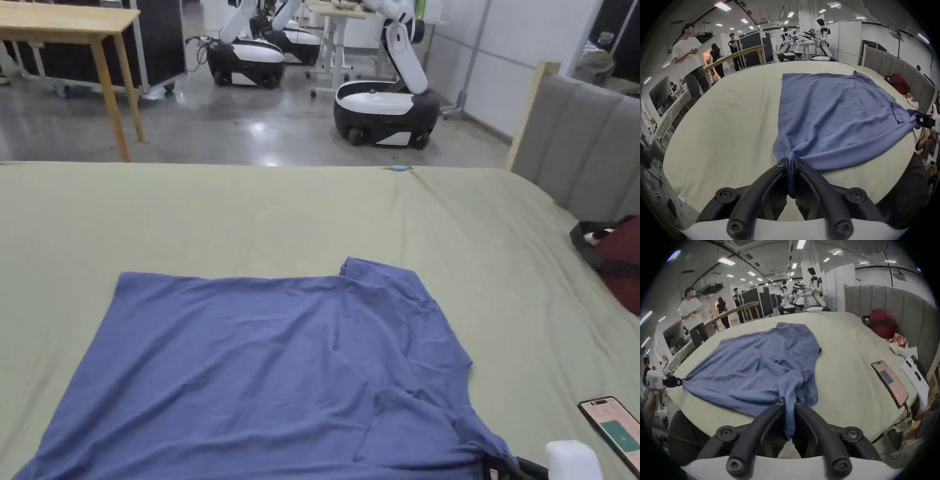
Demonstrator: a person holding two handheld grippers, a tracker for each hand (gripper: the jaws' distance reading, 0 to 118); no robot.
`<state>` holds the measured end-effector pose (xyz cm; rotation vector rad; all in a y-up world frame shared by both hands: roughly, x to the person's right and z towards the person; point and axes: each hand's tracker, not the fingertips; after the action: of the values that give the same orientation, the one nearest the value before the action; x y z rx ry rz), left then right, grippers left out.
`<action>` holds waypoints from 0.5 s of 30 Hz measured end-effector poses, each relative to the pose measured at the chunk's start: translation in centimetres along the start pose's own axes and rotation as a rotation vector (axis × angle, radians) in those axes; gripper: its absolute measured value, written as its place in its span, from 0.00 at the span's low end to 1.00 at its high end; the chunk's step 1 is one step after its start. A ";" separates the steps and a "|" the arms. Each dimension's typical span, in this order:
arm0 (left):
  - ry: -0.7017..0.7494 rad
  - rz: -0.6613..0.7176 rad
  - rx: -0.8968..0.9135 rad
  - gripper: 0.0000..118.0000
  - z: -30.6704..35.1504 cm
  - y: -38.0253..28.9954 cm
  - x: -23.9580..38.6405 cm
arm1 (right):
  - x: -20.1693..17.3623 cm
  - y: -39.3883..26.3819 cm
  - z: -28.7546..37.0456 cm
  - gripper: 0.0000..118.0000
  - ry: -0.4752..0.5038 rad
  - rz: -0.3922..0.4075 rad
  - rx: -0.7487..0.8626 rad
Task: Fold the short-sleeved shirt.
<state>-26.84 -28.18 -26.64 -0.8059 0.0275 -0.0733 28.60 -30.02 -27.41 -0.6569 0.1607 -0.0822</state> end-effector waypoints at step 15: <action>-0.002 -0.083 -0.054 0.04 -9.6 17.4 -0.3 | -1.0 15.3 -9.7 0.05 -0.092 0.020 -0.011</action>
<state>-26.72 -23.06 -45.82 -0.8612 -0.0056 -0.1511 26.27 -23.59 -44.22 -0.6689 0.0790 -0.0314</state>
